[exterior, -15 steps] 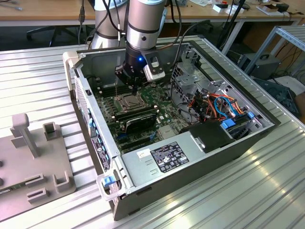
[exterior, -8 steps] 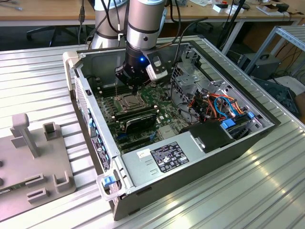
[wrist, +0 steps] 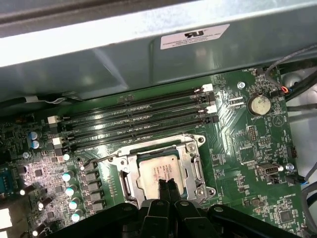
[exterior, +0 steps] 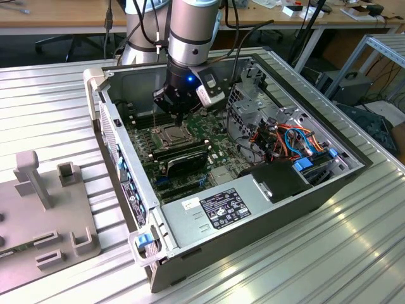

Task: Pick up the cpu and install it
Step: 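Install the first cpu locking lever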

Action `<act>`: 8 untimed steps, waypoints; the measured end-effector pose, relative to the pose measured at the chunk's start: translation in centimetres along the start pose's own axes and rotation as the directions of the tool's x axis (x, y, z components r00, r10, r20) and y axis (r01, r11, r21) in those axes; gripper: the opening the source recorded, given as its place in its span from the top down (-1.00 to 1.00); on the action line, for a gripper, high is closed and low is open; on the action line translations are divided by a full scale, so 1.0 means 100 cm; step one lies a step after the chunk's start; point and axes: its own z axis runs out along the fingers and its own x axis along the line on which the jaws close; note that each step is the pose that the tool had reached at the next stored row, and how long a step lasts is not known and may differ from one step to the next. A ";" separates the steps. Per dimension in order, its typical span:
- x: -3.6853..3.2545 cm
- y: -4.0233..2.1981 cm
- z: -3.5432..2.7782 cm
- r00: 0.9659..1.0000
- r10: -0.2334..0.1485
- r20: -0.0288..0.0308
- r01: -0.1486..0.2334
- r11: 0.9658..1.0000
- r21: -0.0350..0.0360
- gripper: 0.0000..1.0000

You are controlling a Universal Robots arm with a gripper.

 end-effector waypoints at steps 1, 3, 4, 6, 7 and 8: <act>0.0000 0.0000 0.0000 1.000 -0.001 0.000 0.001 1.000 0.000 0.79; 0.0000 0.0000 0.0000 1.000 -0.001 0.000 0.001 1.000 0.000 0.79; 0.0000 0.0000 0.0000 1.000 -0.001 0.000 0.001 1.000 0.000 0.79; 0.0000 0.0000 0.0000 1.000 -0.001 0.000 0.001 1.000 0.000 0.79; 0.0000 0.0000 0.0000 1.000 -0.001 0.000 0.001 1.000 0.000 0.79; 0.0000 0.0000 0.0000 1.000 -0.001 0.000 0.001 1.000 0.000 0.79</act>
